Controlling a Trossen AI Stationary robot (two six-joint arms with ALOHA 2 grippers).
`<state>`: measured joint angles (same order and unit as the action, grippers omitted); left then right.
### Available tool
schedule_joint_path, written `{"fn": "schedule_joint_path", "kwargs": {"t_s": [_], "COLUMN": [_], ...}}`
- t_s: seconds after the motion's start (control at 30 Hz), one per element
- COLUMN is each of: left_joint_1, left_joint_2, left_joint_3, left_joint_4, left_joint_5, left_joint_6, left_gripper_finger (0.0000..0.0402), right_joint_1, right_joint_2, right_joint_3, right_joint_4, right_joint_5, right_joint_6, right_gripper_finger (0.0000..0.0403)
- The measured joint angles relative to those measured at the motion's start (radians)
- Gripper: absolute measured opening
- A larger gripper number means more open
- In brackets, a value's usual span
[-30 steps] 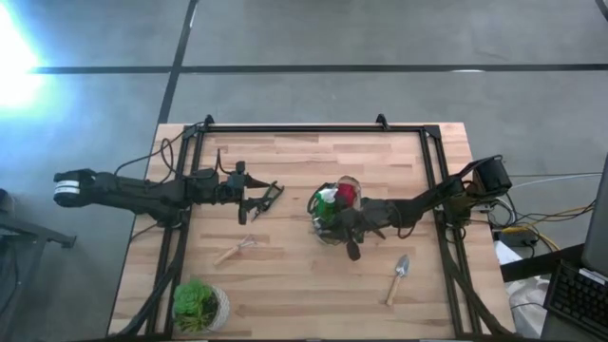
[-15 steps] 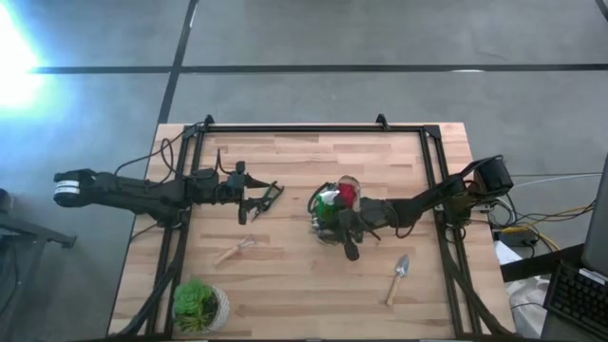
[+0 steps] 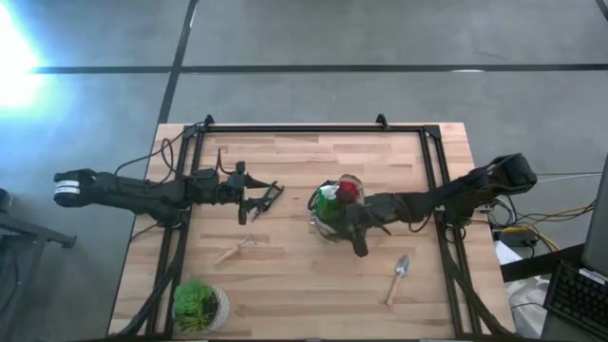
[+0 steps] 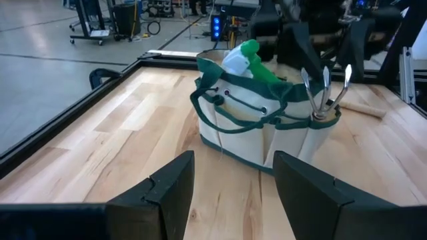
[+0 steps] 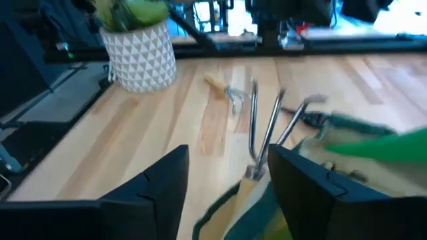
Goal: Pick & Place Garden tools in Gardening bag
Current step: Put the hand trowel into the pocket of the gardening bag
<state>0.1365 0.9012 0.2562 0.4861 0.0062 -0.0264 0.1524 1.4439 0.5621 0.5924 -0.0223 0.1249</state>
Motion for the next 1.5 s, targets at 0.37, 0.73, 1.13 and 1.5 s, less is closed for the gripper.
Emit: {"fn": "schedule_joint_path", "kwargs": {"t_s": [0.37,0.73,1.13,1.5], "left_joint_1": [0.000,0.000,0.000,0.000], "left_joint_2": [0.000,0.000,0.000,0.000], "left_joint_3": [0.000,0.000,0.000,0.000], "left_joint_4": [-0.009,-0.016,-0.016,-0.016], "left_joint_5": [0.000,0.000,0.000,0.000], "left_joint_6": [0.000,0.000,0.000,0.000], "left_gripper_finger": [0.0207,0.0207,0.0207,0.0207], "right_joint_1": [0.001,0.009,0.009,0.009], "right_joint_2": [-0.281,-0.667,-0.870,-0.841], "right_joint_3": [0.000,0.060,0.087,0.080], "right_joint_4": [-0.242,-0.677,-1.022,-1.249], "right_joint_5": [-0.002,-0.003,-0.001,-0.013], "right_joint_6": [-0.036,-0.031,0.103,0.254], "right_gripper_finger": [0.0190,0.0170,0.0143,0.0119]}}
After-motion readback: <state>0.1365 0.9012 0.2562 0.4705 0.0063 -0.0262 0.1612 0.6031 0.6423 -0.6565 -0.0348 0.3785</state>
